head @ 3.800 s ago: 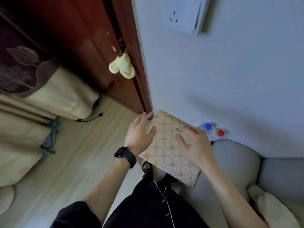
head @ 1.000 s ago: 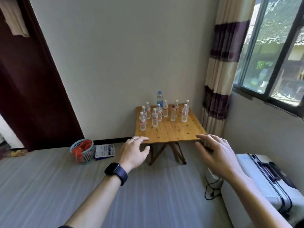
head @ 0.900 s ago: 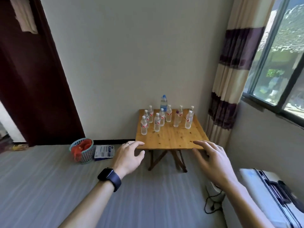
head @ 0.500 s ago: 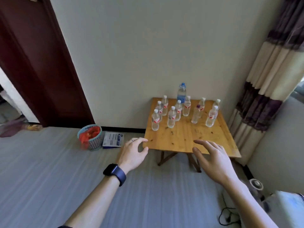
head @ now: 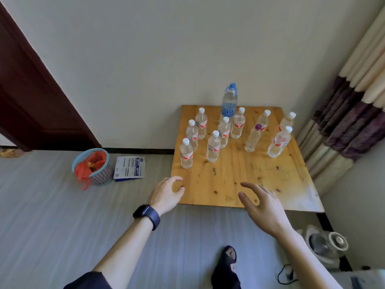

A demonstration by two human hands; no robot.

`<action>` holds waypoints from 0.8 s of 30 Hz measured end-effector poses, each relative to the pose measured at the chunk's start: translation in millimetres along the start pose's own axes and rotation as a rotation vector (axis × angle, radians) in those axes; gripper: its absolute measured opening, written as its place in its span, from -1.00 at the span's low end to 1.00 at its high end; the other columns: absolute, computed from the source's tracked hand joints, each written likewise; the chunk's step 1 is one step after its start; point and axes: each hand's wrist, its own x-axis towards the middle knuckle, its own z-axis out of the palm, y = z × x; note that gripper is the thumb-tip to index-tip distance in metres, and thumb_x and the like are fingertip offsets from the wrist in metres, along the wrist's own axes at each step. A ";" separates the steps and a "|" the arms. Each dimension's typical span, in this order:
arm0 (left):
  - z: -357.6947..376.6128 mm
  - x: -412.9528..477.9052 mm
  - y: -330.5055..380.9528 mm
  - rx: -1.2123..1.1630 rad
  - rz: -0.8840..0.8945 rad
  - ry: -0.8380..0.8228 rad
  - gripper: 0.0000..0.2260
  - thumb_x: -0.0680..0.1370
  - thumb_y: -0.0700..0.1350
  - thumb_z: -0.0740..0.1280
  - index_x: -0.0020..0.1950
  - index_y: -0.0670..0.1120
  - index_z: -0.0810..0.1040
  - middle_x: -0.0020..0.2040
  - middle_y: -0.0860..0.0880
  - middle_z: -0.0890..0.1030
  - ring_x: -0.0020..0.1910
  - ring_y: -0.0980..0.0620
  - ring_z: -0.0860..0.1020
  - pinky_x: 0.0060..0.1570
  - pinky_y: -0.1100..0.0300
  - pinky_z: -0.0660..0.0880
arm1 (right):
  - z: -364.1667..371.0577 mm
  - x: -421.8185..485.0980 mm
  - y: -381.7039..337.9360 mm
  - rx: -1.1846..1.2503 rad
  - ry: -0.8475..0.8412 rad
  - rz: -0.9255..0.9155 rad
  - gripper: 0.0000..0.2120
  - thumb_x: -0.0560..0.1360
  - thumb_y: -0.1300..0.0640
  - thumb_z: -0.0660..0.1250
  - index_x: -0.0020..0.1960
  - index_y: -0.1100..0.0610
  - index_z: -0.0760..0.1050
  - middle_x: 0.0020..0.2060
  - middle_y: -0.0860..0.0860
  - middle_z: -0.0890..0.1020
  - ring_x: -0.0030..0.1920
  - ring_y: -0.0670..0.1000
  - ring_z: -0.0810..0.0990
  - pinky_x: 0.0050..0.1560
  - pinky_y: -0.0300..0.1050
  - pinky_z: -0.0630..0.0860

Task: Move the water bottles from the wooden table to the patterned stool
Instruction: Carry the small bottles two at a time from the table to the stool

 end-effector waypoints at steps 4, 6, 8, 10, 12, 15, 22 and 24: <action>13.1 65.3 -0.8 -0.029 -0.114 -0.005 -0.67 0.57 0.07 0.32 0.34 0.15 0.45 0.29 0.03 0.54 0.16 0.04 0.52 0.09 0.12 0.51 | 17.1 87.9 15.1 -0.011 -0.094 -0.003 -0.60 0.56 -0.19 0.27 0.37 -0.16 0.43 0.26 -0.12 0.54 0.31 0.07 0.44 0.19 -0.11 0.37; 13.4 92.4 5.1 -0.055 -0.193 0.004 -0.63 0.57 0.06 0.33 0.38 0.14 0.41 0.28 0.01 0.54 0.11 0.03 0.53 0.04 0.13 0.51 | 19.2 129.7 18.9 -0.028 -0.156 -0.005 -0.56 0.55 -0.20 0.28 0.40 -0.14 0.40 0.25 -0.08 0.55 0.30 0.08 0.45 0.20 -0.10 0.38; 14.2 118.2 11.1 -0.078 -0.240 0.016 -0.58 0.57 0.06 0.34 0.42 0.12 0.37 0.33 0.00 0.52 0.19 -0.01 0.53 0.06 0.14 0.50 | 20.4 169.2 19.0 -0.038 -0.199 -0.027 -0.53 0.55 -0.21 0.28 0.42 -0.13 0.38 0.28 -0.08 0.55 0.32 0.08 0.44 0.22 -0.09 0.38; 15.4 145.5 16.8 -0.108 -0.284 0.054 -0.54 0.57 0.07 0.34 0.44 0.11 0.34 0.38 -0.02 0.48 0.27 -0.06 0.51 0.12 0.11 0.48 | 22.7 212.7 16.9 -0.066 -0.248 -0.066 -0.50 0.54 -0.19 0.30 0.44 -0.10 0.35 0.31 -0.06 0.53 0.33 0.11 0.44 0.22 -0.06 0.37; 18.9 169.3 22.3 -0.156 -0.321 0.087 -0.50 0.56 0.08 0.37 0.46 0.09 0.32 0.41 -0.03 0.45 0.33 -0.08 0.47 0.15 0.11 0.43 | 27.1 255.9 14.4 -0.091 -0.281 -0.073 -0.48 0.54 -0.16 0.32 0.46 -0.07 0.34 0.33 0.00 0.52 0.34 0.15 0.43 0.24 -0.01 0.38; 24.7 195.3 29.2 -0.225 -0.324 0.093 -0.46 0.51 0.12 0.42 0.44 0.10 0.33 0.38 -0.03 0.47 0.33 -0.07 0.46 0.12 0.15 0.39 | 38.4 305.4 9.7 -0.087 -0.307 -0.070 -0.48 0.53 -0.12 0.34 0.44 -0.04 0.34 0.34 0.08 0.51 0.33 0.19 0.44 0.25 0.03 0.41; 42.5 254.0 11.2 -0.225 -0.342 0.025 -0.37 0.46 0.12 0.48 0.44 0.07 0.29 0.33 -0.05 0.45 0.28 -0.07 0.45 0.11 0.08 0.46 | 83.7 372.0 5.8 -0.215 -0.436 -0.003 -0.38 0.54 -0.12 0.31 0.54 -0.07 0.20 0.50 0.07 0.29 0.37 0.27 0.40 0.26 0.10 0.42; 47.0 265.7 4.7 -0.227 -0.348 -0.010 -0.35 0.46 0.11 0.47 0.47 0.03 0.29 0.35 -0.06 0.43 0.30 -0.08 0.43 0.18 0.02 0.48 | 94.9 375.2 5.4 -0.221 -0.456 0.013 -0.44 0.57 -0.07 0.29 0.52 -0.08 0.21 0.46 0.07 0.35 0.29 0.24 0.47 0.10 0.03 0.46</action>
